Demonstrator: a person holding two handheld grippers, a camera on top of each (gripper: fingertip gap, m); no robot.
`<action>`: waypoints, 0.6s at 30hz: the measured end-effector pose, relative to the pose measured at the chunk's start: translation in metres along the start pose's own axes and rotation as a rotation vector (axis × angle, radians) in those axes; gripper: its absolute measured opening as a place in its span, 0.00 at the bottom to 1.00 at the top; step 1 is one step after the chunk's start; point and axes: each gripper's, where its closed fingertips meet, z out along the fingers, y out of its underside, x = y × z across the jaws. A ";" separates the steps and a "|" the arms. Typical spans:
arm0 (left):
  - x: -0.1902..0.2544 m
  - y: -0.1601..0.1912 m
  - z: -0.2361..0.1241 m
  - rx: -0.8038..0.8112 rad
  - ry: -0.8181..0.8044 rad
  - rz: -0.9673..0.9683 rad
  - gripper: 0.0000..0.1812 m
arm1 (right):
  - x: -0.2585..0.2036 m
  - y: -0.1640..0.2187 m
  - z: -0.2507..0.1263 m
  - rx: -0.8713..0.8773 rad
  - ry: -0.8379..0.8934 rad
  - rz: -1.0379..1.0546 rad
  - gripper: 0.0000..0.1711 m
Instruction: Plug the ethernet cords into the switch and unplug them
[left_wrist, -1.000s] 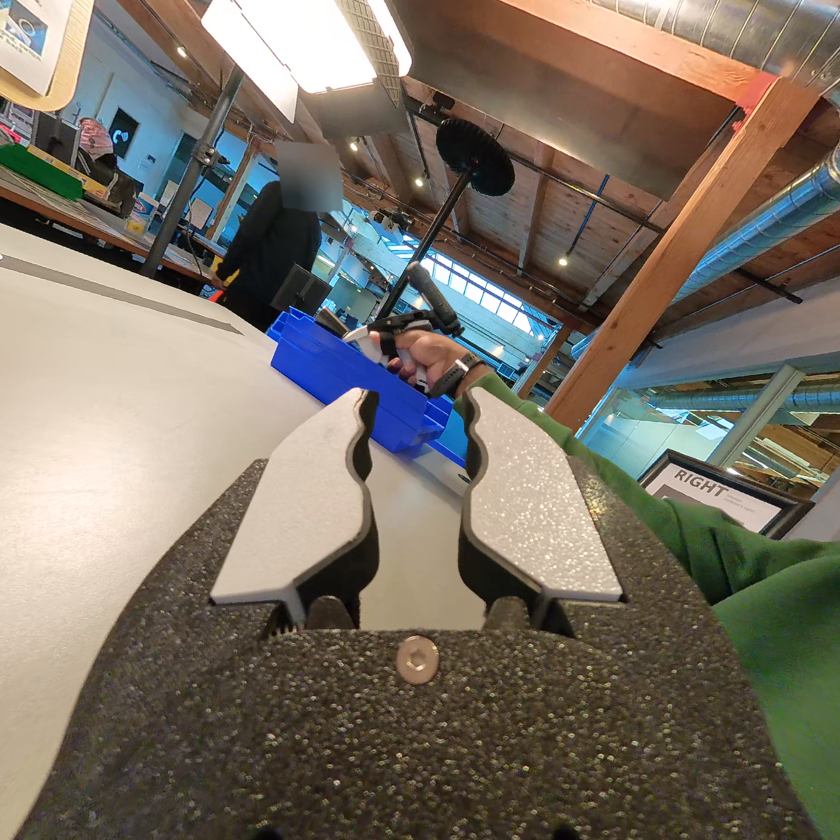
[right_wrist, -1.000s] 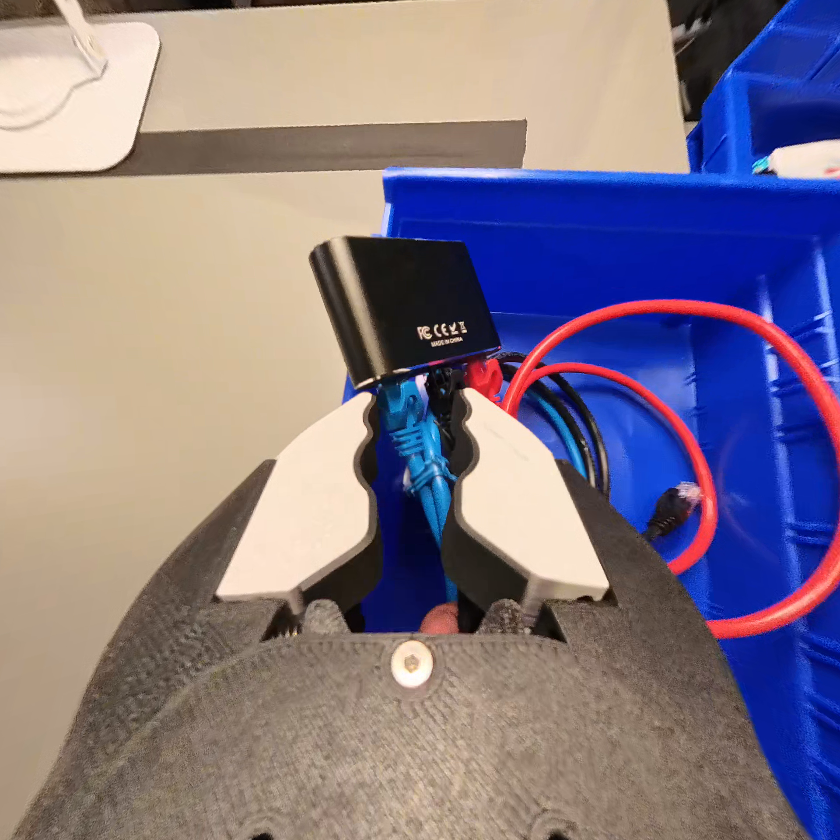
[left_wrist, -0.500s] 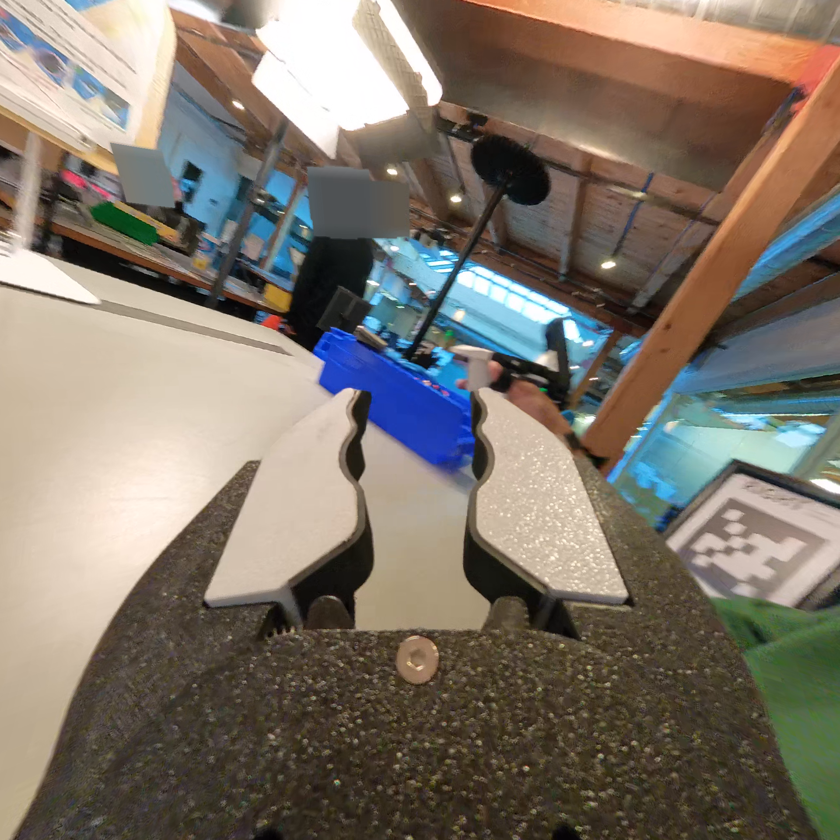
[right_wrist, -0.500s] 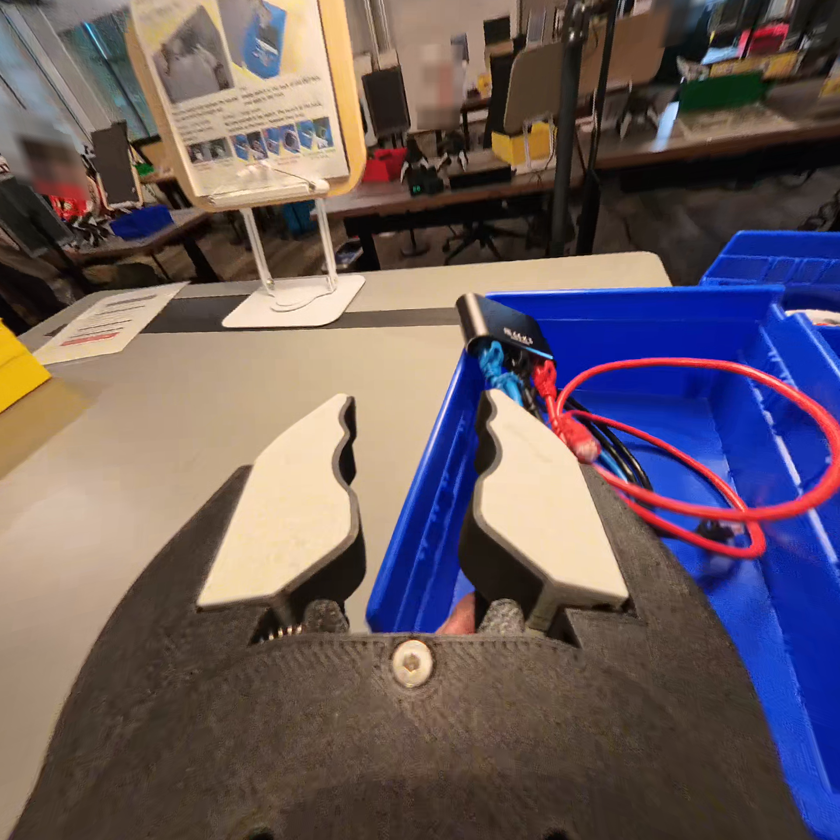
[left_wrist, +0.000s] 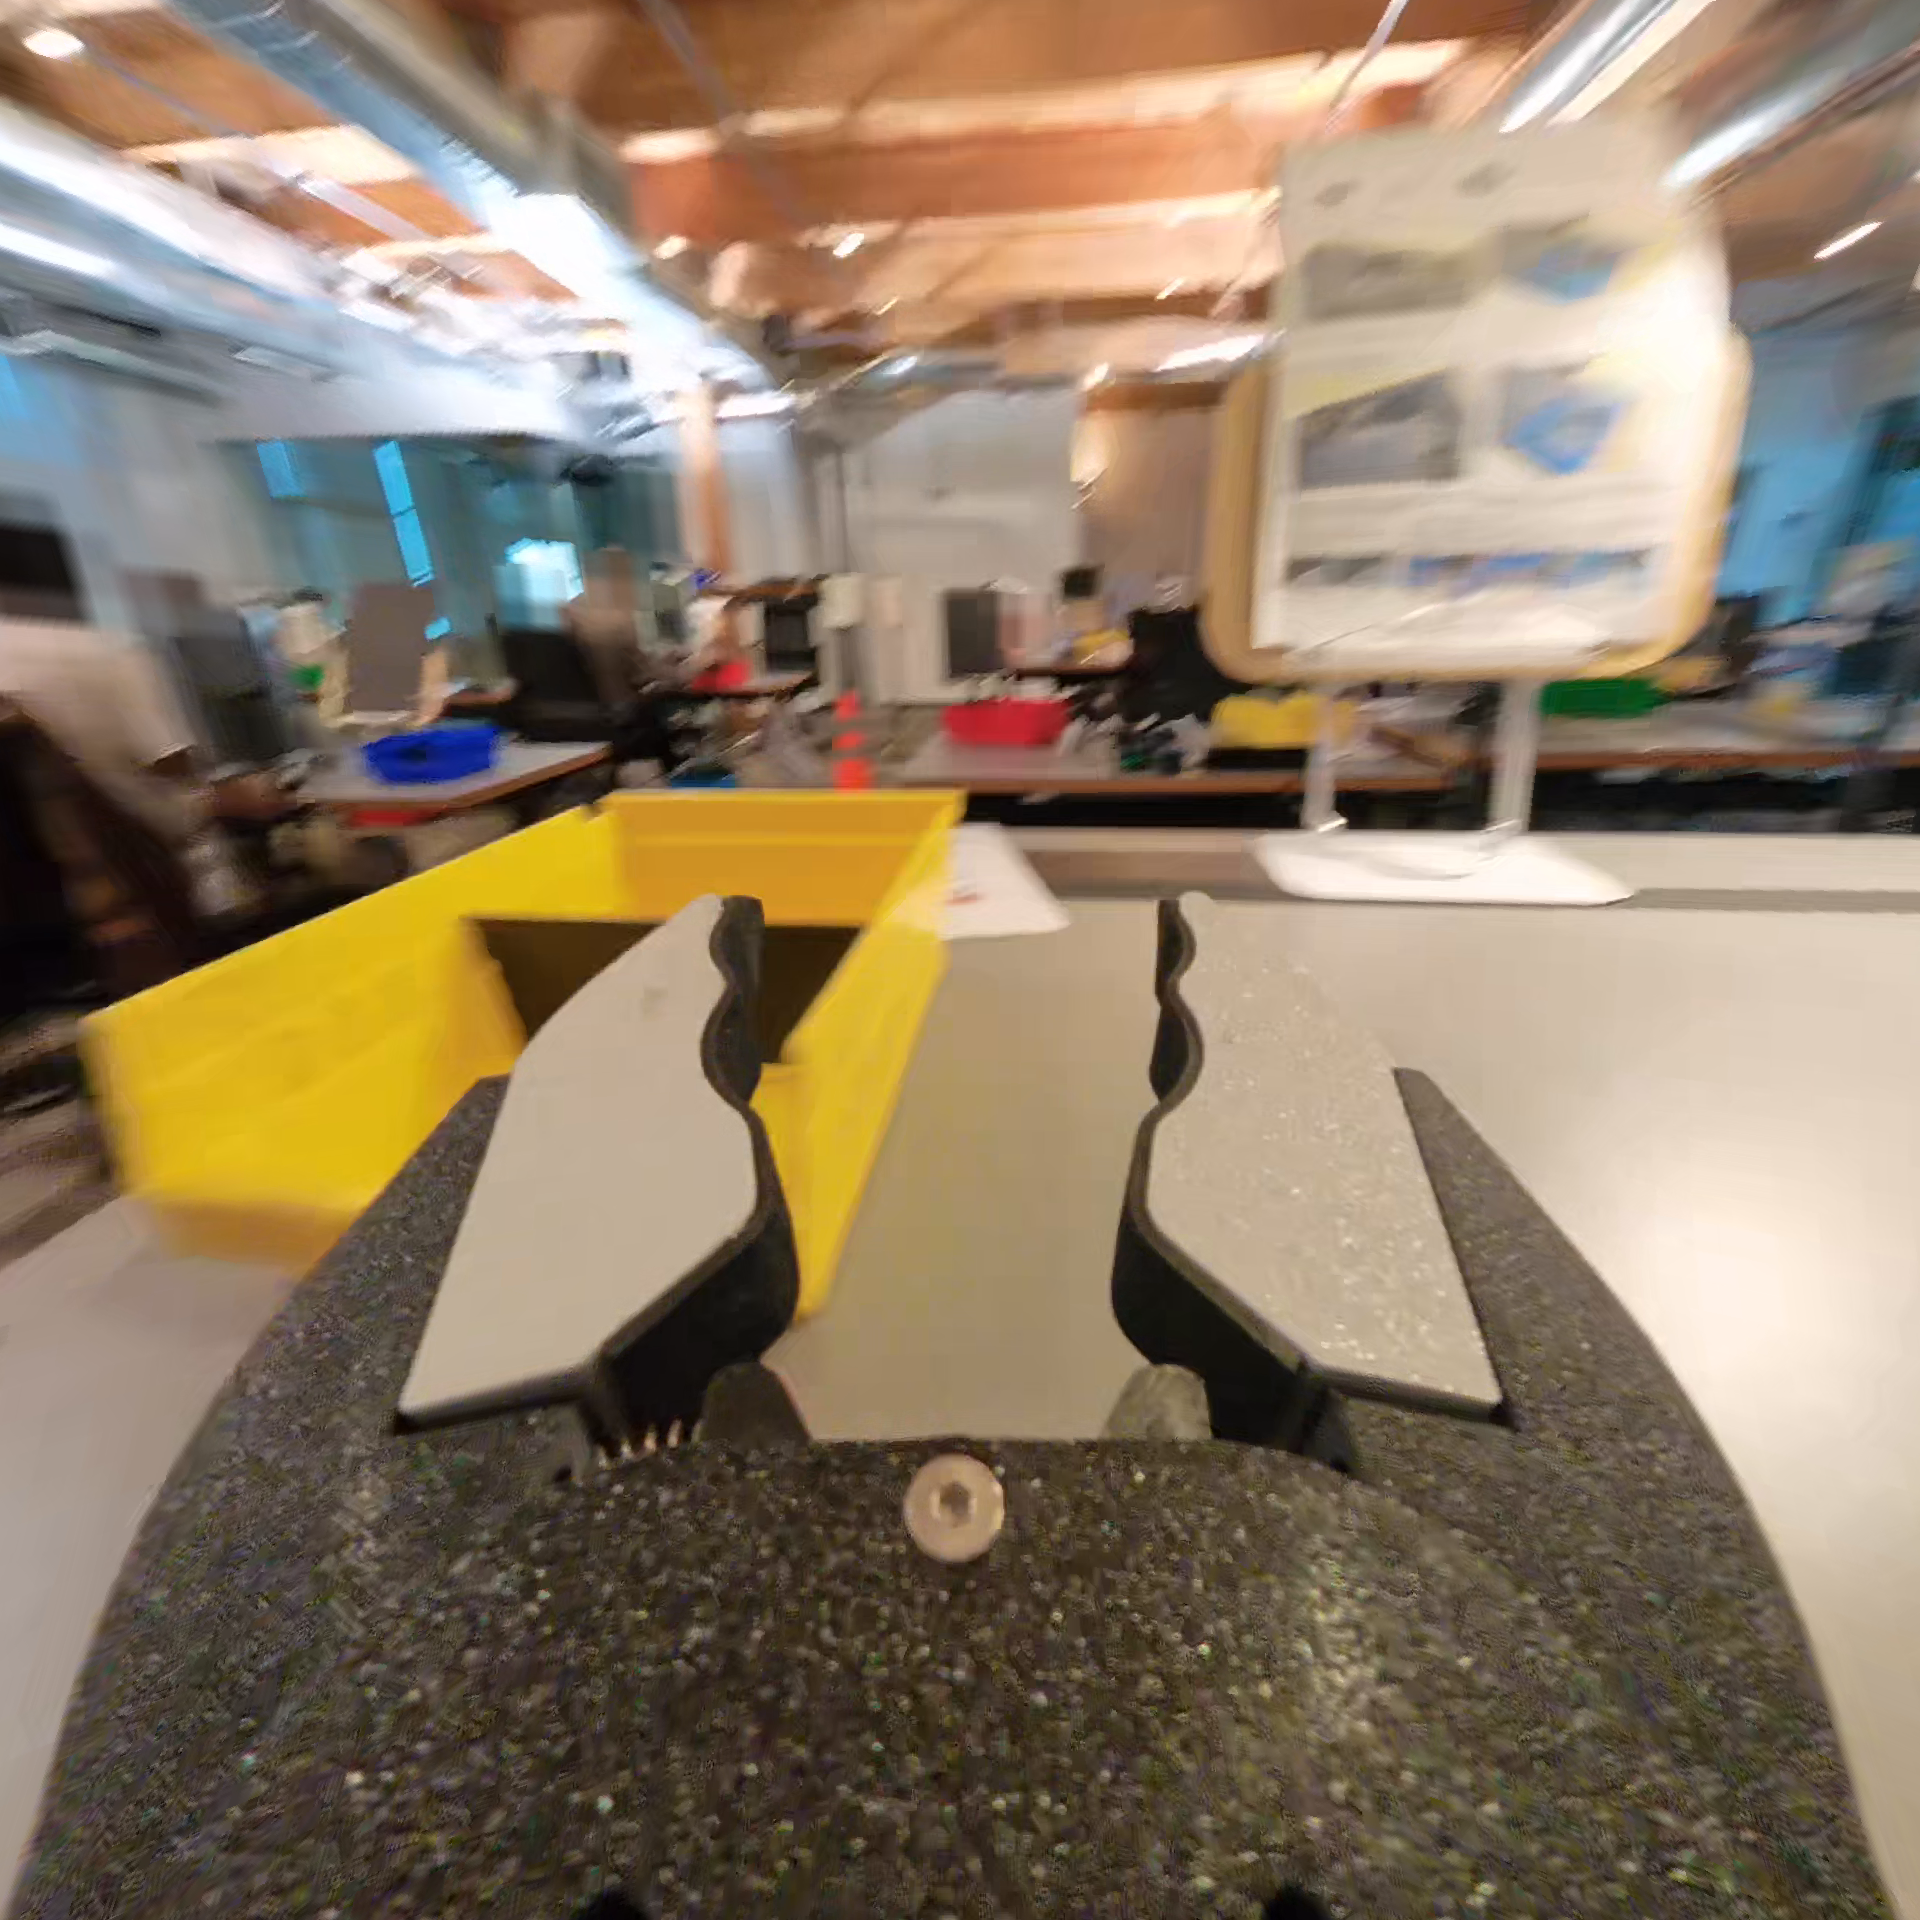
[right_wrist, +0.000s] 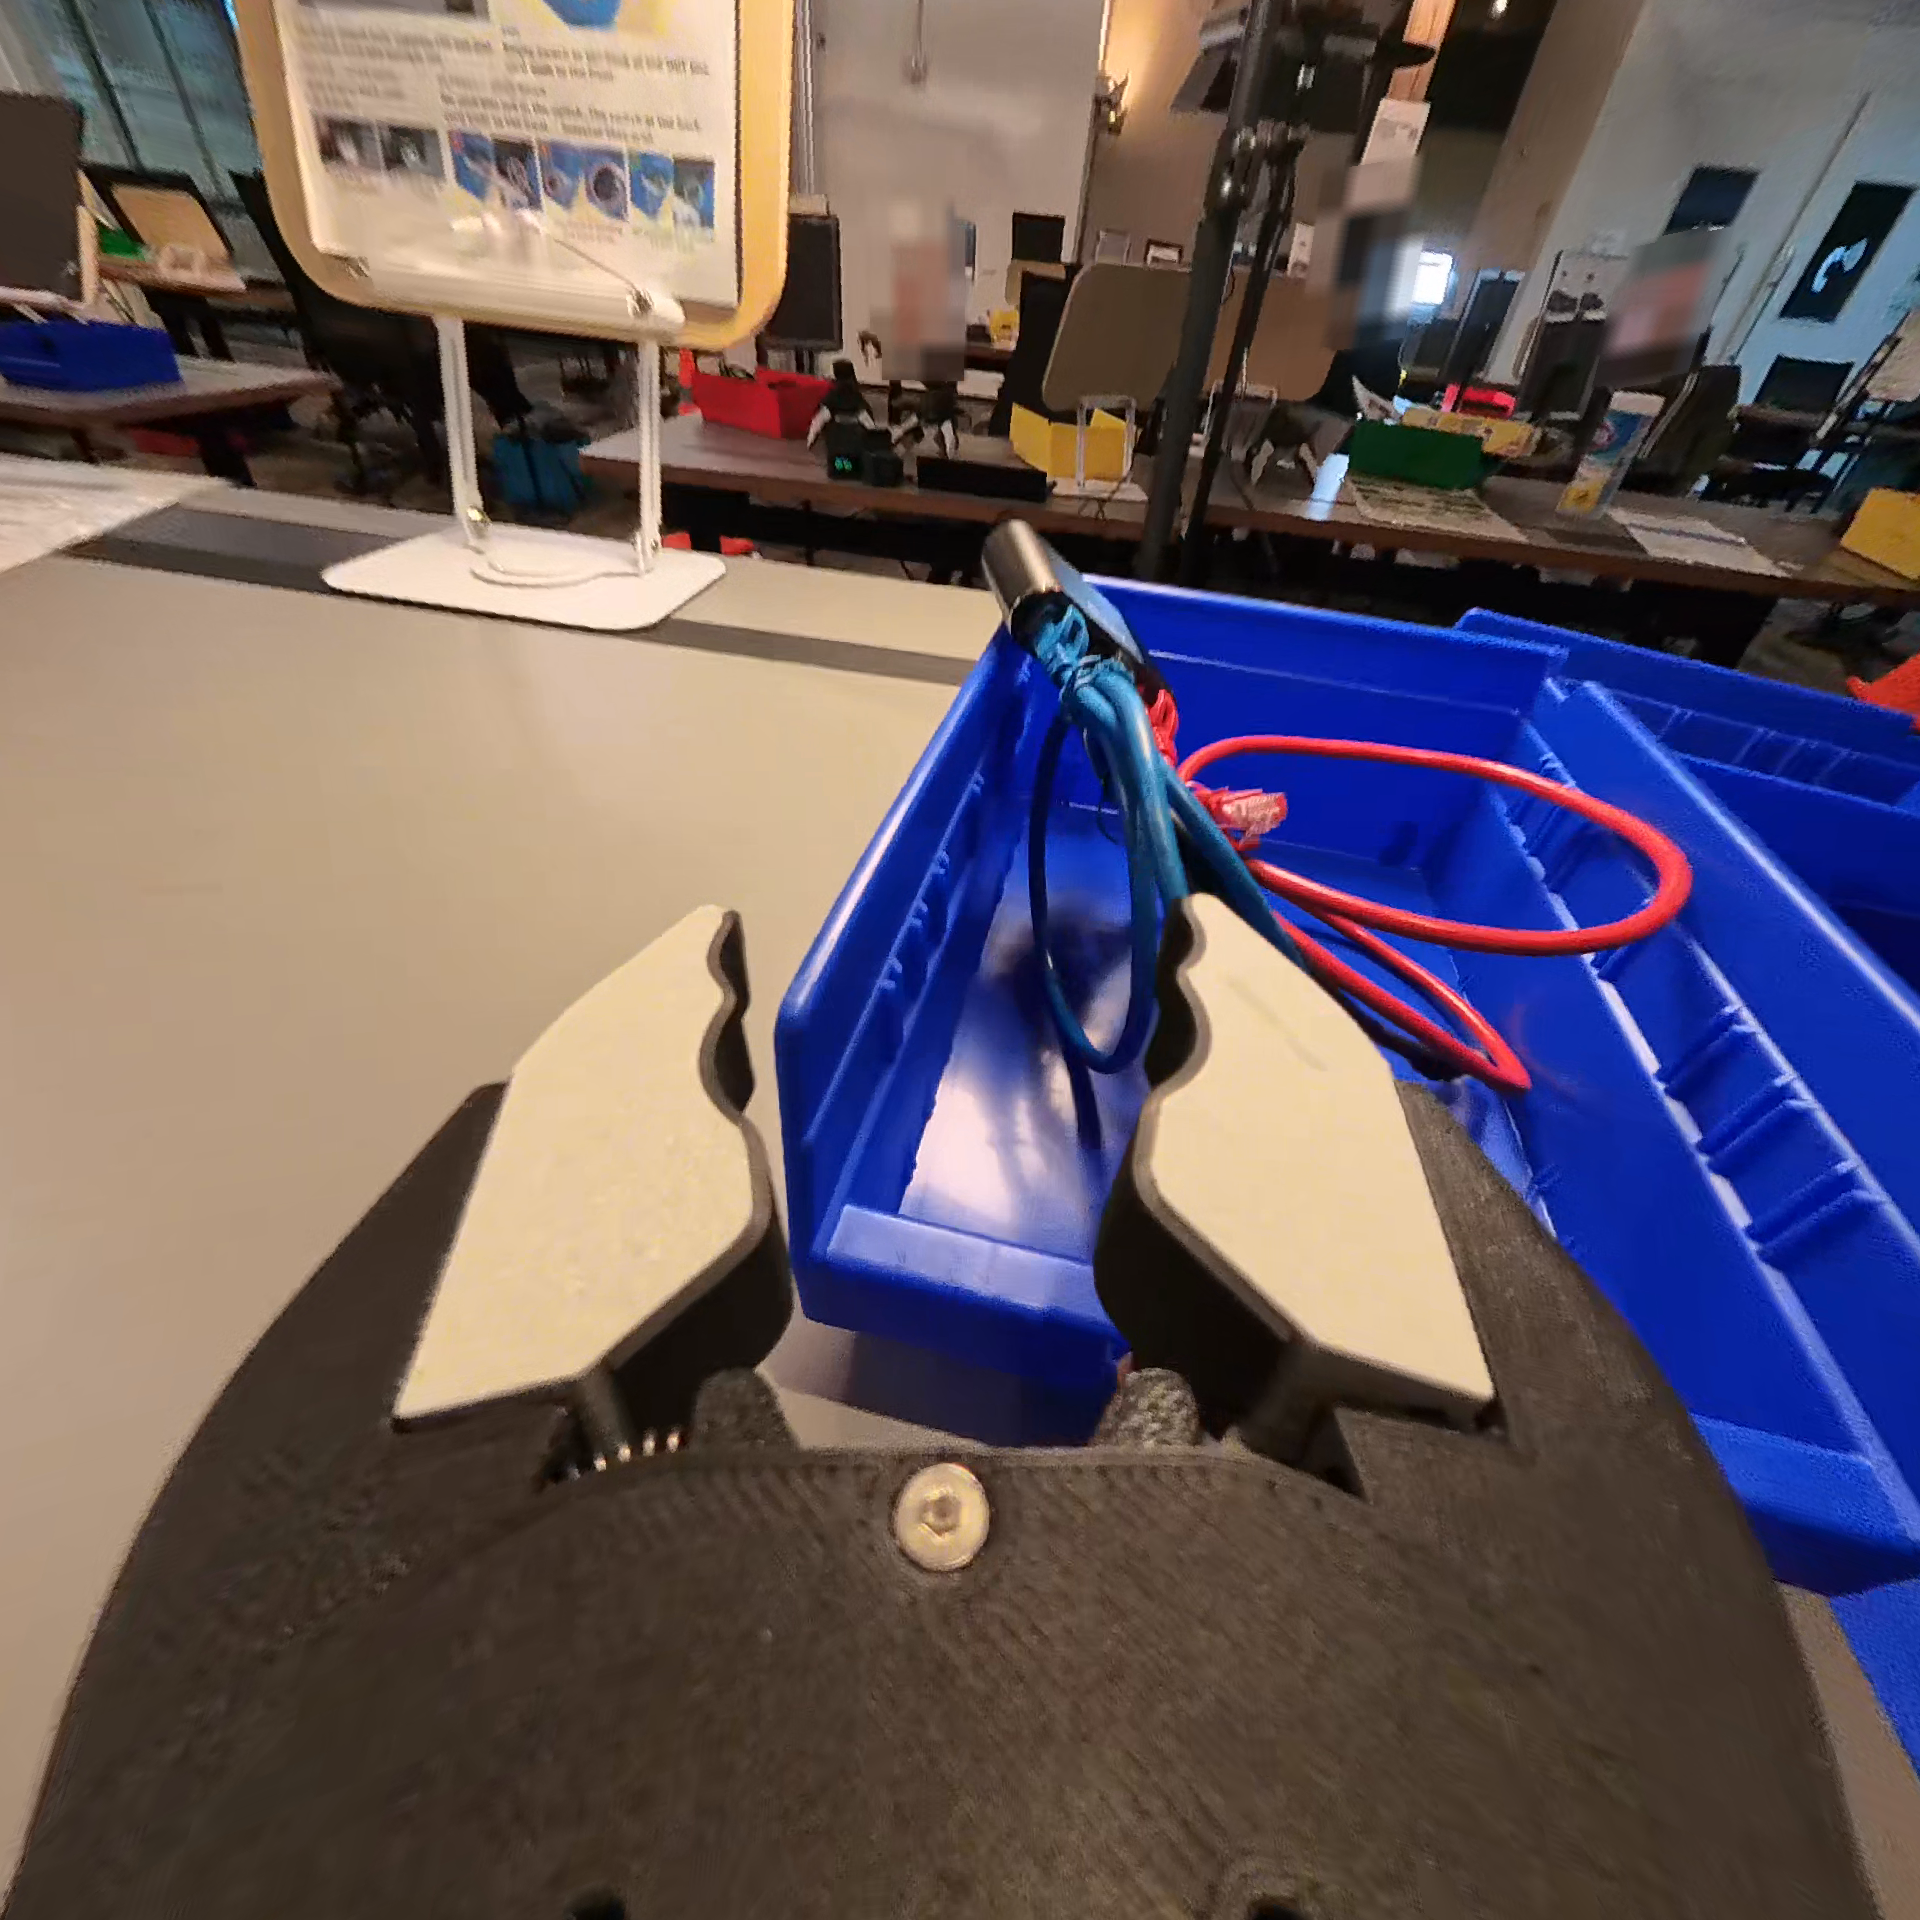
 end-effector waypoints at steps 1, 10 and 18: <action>-0.020 0.010 0.002 -0.049 -0.051 0.015 0.41 | -0.001 0.005 0.003 -0.020 0.007 -0.010 0.45; -0.055 0.071 0.050 -0.315 -0.079 0.160 0.39 | 0.001 0.022 0.023 -0.109 0.169 -0.121 0.46; -0.051 0.091 0.065 -0.400 -0.084 0.334 0.11 | -0.006 0.021 0.025 -0.087 0.238 -0.260 0.14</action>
